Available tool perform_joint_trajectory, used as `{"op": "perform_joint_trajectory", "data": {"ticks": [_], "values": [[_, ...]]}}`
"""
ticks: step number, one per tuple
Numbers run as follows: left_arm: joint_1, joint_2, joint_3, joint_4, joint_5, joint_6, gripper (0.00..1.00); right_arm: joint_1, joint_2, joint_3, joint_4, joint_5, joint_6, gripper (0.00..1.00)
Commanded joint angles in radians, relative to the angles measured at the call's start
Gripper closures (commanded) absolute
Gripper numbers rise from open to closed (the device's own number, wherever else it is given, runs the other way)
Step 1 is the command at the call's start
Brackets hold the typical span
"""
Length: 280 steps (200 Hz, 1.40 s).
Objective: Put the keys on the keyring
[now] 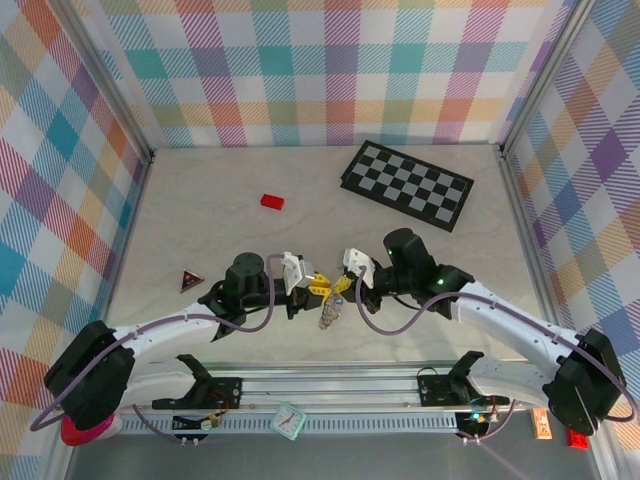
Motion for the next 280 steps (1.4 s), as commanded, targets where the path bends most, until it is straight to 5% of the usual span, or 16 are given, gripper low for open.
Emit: {"op": "perform_joint_trajectory", "data": {"ticks": [1,79,103,123,172,222,280], "values": [[-0.002,-0.037,0.056,-0.154,-0.022,0.080,0.79,0.012,0.034,0.092,-0.190,-0.029,-0.132,1.00],[0.000,-0.017,0.129,-0.263,0.005,0.139,0.81,0.067,0.142,0.253,-0.358,0.000,-0.251,1.00],[-0.002,-0.004,0.147,-0.273,0.028,0.150,0.88,0.084,0.161,0.274,-0.353,-0.014,-0.253,1.00],[-0.001,-0.007,0.149,-0.282,0.053,0.164,0.99,0.082,0.142,0.255,-0.303,-0.026,-0.226,1.00],[-0.001,-0.044,0.073,-0.174,0.065,0.132,1.00,-0.035,0.003,0.081,-0.082,-0.099,-0.042,0.65],[-0.002,-0.026,-0.012,0.065,0.086,0.006,1.00,-0.089,-0.071,-0.093,0.172,-0.178,0.115,0.65],[-0.002,-0.004,-0.033,0.152,0.089,-0.041,1.00,-0.087,-0.028,-0.115,0.222,-0.199,0.134,0.70]]}}
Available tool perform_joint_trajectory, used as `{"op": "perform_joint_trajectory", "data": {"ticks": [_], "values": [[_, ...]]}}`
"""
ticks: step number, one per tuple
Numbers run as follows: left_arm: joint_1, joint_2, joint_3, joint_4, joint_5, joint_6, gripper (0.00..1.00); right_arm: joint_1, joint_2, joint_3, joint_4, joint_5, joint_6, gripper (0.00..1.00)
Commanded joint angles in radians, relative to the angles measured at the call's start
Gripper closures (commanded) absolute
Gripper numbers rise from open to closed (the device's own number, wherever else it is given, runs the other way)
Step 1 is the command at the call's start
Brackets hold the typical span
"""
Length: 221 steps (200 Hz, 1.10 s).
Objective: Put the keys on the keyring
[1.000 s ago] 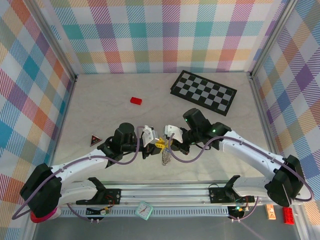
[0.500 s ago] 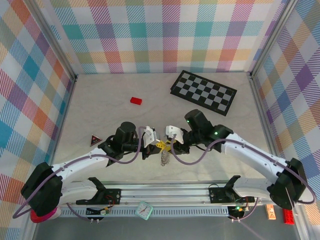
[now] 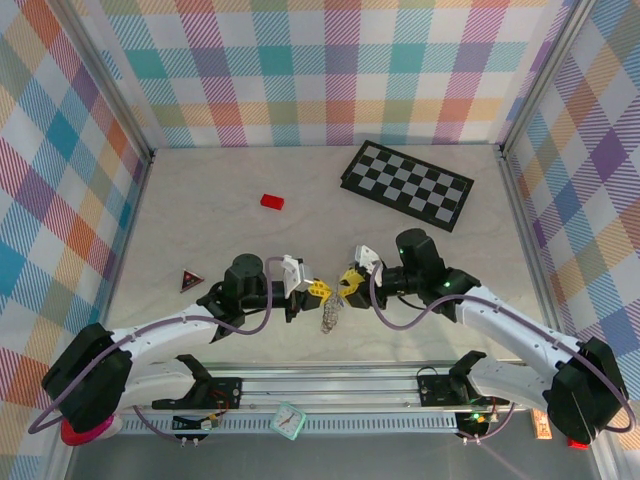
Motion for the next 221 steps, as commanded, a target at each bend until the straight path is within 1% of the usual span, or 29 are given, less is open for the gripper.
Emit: {"op": "perform_joint_trajectory", "data": {"ticks": [1,49,59,75,80,95,104,125,156,184,221], "values": [[-0.001,0.005,-0.009,0.111,0.033,-0.030,1.00,0.005,0.018,-0.009,0.076,-0.056,0.031,0.70],[-0.001,0.018,-0.017,0.163,0.040,-0.057,1.00,0.005,0.050,-0.008,0.113,-0.071,0.046,0.81],[-0.001,0.018,-0.017,0.166,0.041,-0.058,1.00,0.005,0.055,-0.005,0.123,-0.076,0.047,0.86],[-0.001,0.017,-0.017,0.162,0.024,-0.060,1.00,0.004,0.061,0.005,0.105,-0.086,0.034,1.00],[-0.001,0.015,-0.016,0.158,0.011,-0.061,1.00,0.004,0.062,0.010,0.090,-0.088,0.027,1.00],[-0.001,0.005,-0.011,0.114,-0.023,-0.050,0.83,0.005,0.057,0.026,0.049,-0.087,0.000,1.00],[-0.001,-0.006,0.003,0.061,-0.035,-0.025,0.80,0.005,0.052,0.040,0.013,-0.082,-0.024,1.00],[-0.001,-0.019,0.047,-0.083,-0.036,0.042,0.79,0.006,0.054,0.092,-0.116,-0.066,-0.102,1.00],[-0.001,-0.017,0.110,-0.224,-0.029,0.119,0.79,0.027,0.092,0.200,-0.320,-0.025,-0.227,1.00],[-0.001,0.003,0.158,-0.296,-0.010,0.171,0.79,0.050,0.128,0.259,-0.402,0.000,-0.289,1.00],[-0.001,0.019,0.203,-0.365,0.012,0.213,0.81,0.079,0.160,0.313,-0.464,0.047,-0.340,1.00]]}}
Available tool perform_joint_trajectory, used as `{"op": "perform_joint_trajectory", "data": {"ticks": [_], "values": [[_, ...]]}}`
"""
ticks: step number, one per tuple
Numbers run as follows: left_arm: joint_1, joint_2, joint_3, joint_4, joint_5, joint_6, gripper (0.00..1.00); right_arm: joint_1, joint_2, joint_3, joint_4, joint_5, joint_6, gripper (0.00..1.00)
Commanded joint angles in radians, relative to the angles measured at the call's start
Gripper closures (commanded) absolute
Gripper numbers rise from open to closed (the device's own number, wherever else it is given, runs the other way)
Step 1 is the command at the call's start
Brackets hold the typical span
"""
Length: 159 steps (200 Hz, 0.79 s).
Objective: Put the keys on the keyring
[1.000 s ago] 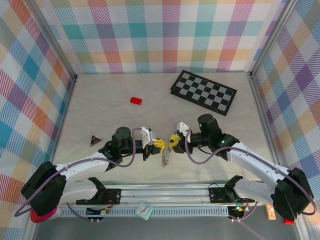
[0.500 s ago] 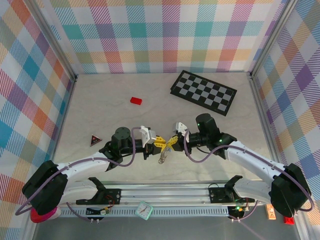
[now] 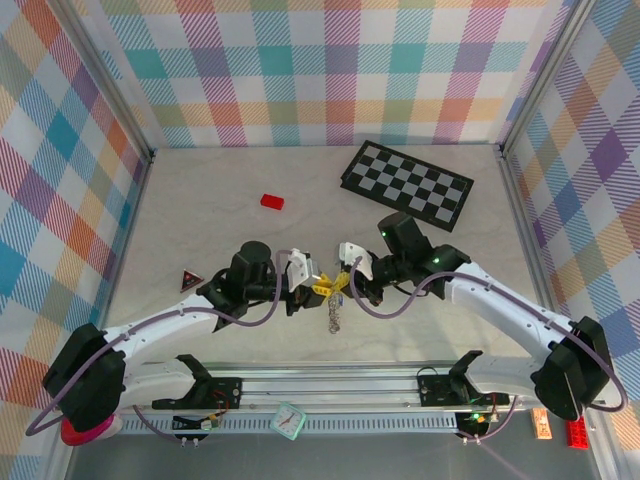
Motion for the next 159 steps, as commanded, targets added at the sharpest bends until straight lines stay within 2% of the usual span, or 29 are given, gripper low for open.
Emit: {"op": "perform_joint_trajectory", "data": {"ticks": [1,55,88,104,118,127,159], "values": [[-0.001,0.011,0.051,-0.057,0.030,0.062,0.81,0.027,0.017,0.048,-0.093,0.000,-0.084,1.00],[-0.001,0.023,0.077,-0.084,0.052,0.078,0.86,0.061,0.059,0.099,-0.155,0.038,-0.128,1.00],[-0.001,0.021,0.079,-0.083,0.067,0.079,1.00,0.068,0.063,0.101,-0.154,0.038,-0.121,1.00],[-0.001,0.012,0.074,-0.082,0.068,0.076,1.00,0.064,0.046,0.091,-0.130,0.038,-0.092,1.00],[0.000,0.004,0.061,-0.067,0.073,0.064,1.00,0.041,-0.001,0.047,-0.057,0.016,-0.035,0.85],[-0.001,-0.004,0.046,-0.042,0.077,0.051,1.00,0.020,-0.038,0.009,0.003,-0.013,0.009,0.79],[-0.001,-0.025,-0.017,0.094,0.085,-0.015,1.00,-0.017,-0.118,-0.103,0.163,-0.070,0.129,0.70]]}}
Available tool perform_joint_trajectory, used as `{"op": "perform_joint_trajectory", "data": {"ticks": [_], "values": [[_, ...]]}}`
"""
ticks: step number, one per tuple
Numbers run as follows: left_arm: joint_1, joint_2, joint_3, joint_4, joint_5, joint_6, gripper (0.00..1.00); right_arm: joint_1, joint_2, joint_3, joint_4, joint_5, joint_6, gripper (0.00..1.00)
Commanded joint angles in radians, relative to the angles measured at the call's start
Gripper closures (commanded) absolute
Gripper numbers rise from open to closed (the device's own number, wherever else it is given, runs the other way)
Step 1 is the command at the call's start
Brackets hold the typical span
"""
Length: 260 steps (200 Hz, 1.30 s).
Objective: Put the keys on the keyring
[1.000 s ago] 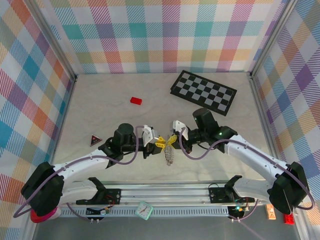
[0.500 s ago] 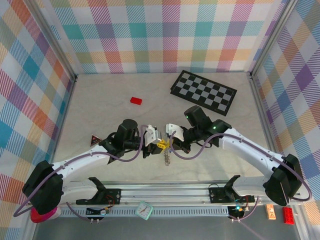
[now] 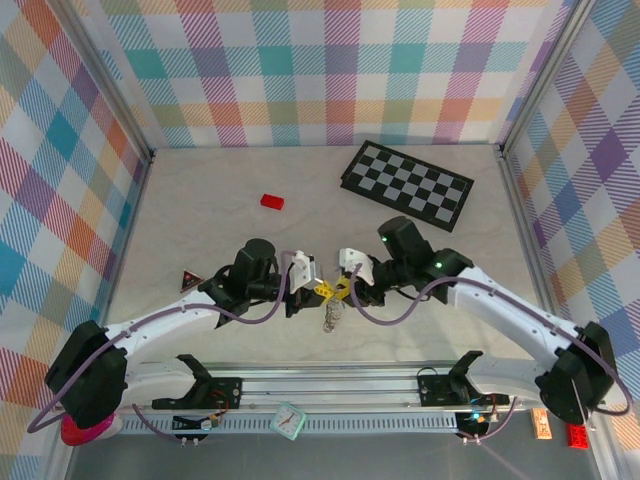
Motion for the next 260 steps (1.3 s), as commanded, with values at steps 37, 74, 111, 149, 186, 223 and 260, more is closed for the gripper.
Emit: {"op": "perform_joint_trajectory", "data": {"ticks": [37,74,111,149,186,223,260], "values": [[-0.001,-0.042,-0.080,0.246,0.055,-0.102,1.00,-0.016,-0.072,-0.130,0.257,-0.082,0.195,0.68],[-0.001,-0.033,-0.094,0.294,0.058,-0.125,1.00,-0.017,-0.063,-0.149,0.286,-0.090,0.212,0.70],[0.000,-0.023,-0.108,0.346,0.063,-0.148,1.00,-0.016,-0.041,-0.156,0.318,-0.101,0.218,0.82],[-0.001,-0.025,-0.117,0.374,0.054,-0.161,1.00,-0.017,-0.024,-0.141,0.307,-0.124,0.201,1.00],[0.000,-0.053,-0.103,0.268,-0.012,-0.123,0.80,-0.016,-0.024,-0.089,0.188,-0.117,0.123,1.00],[0.001,-0.043,-0.052,0.134,0.003,-0.069,0.81,-0.015,0.004,-0.031,0.084,-0.113,0.059,1.00],[0.000,-0.020,-0.021,0.089,0.013,-0.049,0.85,-0.006,0.019,-0.008,0.083,-0.124,0.052,1.00]]}}
